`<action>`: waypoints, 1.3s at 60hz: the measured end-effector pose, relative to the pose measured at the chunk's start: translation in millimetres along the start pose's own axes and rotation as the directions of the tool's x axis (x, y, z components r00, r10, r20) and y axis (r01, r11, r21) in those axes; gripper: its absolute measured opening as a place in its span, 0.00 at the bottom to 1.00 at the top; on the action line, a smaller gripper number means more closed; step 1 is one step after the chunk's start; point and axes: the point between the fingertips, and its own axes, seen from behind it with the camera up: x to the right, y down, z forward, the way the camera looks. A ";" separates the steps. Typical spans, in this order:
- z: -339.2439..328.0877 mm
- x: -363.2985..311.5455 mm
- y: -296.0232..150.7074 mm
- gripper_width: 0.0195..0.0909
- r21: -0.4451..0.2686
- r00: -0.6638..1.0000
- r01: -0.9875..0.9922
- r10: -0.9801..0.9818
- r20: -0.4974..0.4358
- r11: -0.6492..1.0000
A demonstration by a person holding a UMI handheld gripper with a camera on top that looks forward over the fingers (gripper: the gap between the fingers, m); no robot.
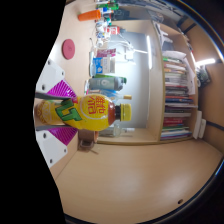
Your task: Pour water
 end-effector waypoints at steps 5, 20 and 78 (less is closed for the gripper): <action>-3.3 -19.6 -21.4 0.21 0.048 0.999 0.040 -0.041 0.020 0.998; 15.3 -164.5 -168.5 0.21 0.288 0.777 0.605 -0.630 -0.008 0.743; 56.4 -360.4 -172.3 0.20 0.333 -0.276 0.861 -0.903 -0.329 -0.384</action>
